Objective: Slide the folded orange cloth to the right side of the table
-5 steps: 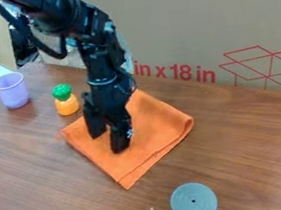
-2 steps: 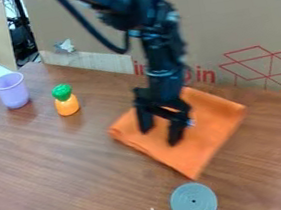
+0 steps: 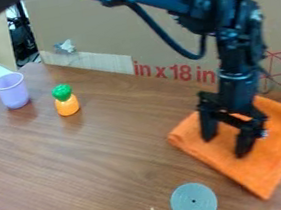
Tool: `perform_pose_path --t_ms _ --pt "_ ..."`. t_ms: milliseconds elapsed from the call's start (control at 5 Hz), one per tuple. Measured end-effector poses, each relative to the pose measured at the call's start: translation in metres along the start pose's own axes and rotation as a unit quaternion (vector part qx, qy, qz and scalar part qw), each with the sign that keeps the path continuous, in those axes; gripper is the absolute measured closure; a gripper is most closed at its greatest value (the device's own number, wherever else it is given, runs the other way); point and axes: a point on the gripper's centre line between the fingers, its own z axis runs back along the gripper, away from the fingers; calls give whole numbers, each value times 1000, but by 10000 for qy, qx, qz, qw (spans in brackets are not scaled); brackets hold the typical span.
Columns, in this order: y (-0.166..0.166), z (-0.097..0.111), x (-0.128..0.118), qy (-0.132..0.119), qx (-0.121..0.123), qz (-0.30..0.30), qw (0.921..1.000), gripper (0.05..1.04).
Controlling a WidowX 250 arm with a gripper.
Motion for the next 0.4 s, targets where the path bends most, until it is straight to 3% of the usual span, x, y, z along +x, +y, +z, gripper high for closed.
perform_pose_path --t_ms 400 --pt "3 6 -4 -330 -111 990 9945 83"
